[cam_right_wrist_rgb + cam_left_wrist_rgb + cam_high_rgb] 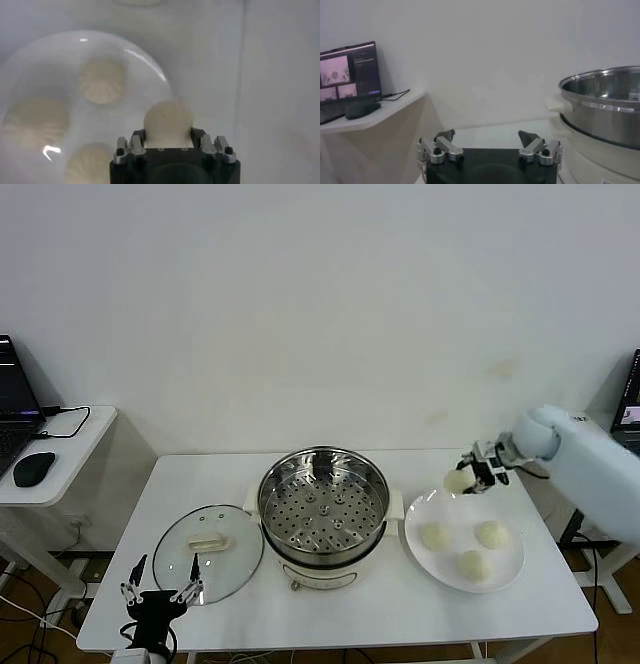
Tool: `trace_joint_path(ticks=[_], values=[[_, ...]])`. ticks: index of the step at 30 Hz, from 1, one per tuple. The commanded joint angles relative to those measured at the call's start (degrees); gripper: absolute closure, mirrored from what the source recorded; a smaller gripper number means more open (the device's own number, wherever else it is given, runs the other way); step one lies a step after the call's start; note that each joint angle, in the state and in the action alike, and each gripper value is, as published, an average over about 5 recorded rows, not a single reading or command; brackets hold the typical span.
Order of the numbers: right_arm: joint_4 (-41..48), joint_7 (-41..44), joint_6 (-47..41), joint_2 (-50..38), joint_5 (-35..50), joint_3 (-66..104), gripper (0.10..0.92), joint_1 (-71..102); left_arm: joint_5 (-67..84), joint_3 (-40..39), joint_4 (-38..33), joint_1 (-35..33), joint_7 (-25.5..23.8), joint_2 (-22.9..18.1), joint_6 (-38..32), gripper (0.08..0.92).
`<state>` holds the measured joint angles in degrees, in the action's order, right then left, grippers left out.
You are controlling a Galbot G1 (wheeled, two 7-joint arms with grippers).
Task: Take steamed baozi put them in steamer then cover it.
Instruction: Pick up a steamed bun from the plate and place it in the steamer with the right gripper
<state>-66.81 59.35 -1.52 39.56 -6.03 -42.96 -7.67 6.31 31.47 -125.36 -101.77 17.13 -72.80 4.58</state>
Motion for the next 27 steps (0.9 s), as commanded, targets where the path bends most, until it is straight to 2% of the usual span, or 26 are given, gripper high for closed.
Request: trace_joint_path(ticks=[1, 8, 16, 20, 27], values=[[-7.7, -0.7, -1.3, -1.8, 12.3, -12.1, 0.455, -17.0, 0.6, 0.1, -0.2, 0.1, -0.1, 0.7, 0.0, 0.177], [-6.6, -3.4, -1.2, 8.7, 19.3, -20.6, 0.448, -26.4, 1.3, 0.3, -0.1, 0.3, -0.1, 1.4, 0.0, 0.177], [-5.9, -6.1, 1.9, 21.4, 23.8, -26.4, 0.448, -28.5, 2.5, 1.7, -0.1, 0.8, -0.2, 2.0, 0.0, 0.177], [-6.3, -7.2, 5.3, 25.5, 21.4, -29.9, 0.448, -27.6, 2.9, 2.4, -0.3, 0.8, -0.2, 2.1, 0.1, 0.177], [-3.9, -8.3, 12.1, 29.3, 10.9, -32.5, 0.448, -24.1, 3.4, 3.5, -1.2, 0.7, -0.2, 2.0, 0.2, 0.177]])
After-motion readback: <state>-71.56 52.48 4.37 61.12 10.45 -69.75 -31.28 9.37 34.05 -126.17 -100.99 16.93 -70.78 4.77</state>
